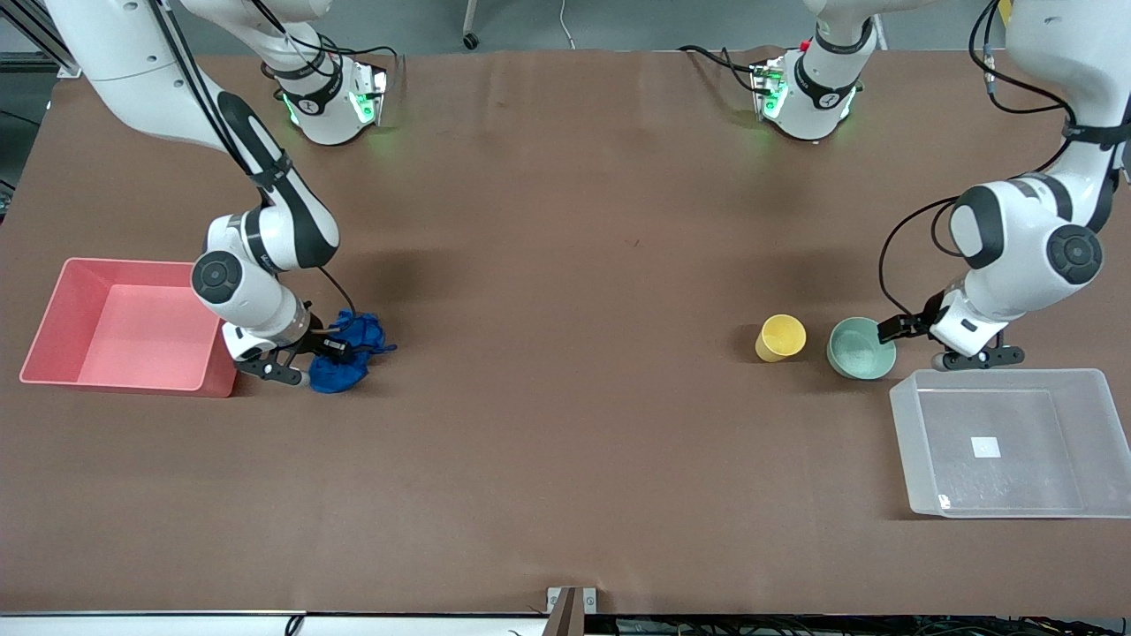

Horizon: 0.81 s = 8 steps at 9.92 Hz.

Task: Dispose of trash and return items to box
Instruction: 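Lift the cloth into the pink bin while the left gripper grasps the bowl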

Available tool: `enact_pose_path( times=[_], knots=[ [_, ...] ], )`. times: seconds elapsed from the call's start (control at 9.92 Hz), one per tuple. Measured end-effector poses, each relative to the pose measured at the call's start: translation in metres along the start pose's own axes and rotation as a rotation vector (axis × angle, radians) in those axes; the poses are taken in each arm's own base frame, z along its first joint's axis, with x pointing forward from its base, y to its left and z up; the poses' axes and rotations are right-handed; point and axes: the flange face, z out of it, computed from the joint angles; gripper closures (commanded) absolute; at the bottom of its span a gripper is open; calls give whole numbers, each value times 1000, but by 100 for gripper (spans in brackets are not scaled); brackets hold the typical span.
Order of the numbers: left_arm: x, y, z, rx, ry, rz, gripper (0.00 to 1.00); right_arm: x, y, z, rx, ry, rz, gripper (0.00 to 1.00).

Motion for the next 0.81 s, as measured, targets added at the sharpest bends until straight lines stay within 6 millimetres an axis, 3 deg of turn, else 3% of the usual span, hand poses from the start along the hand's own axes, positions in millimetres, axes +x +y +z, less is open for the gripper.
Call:
enact_pose_path(
  times=[0.1, 0.2, 0.3, 0.4, 0.61, 0.71, 0.81],
  knots=[
    [1, 0, 13, 0, 6, 0, 12, 4, -2, -5, -13, -22, 19, 99],
    [1, 0, 25, 1, 13, 0, 28, 9, -7, -14, -33, -53, 31, 99],
    [1, 0, 35, 1, 14, 0, 85, 17, -12, -36, -54, -75, 35, 99],
    [0, 1, 42, 0, 10, -2, 100, 25, -16, -74, -75, -88, 35, 99],
    [0, 2, 43, 0, 8, -3, 100, 34, -13, -175, -120, -103, -1, 99],
    [0, 2, 43, 0, 8, -3, 100, 36, 6, -228, -140, -114, -38, 99],
    [0, 2, 43, 0, 7, -3, 100, 41, 46, -265, -148, -118, -93, 98]
  ],
)
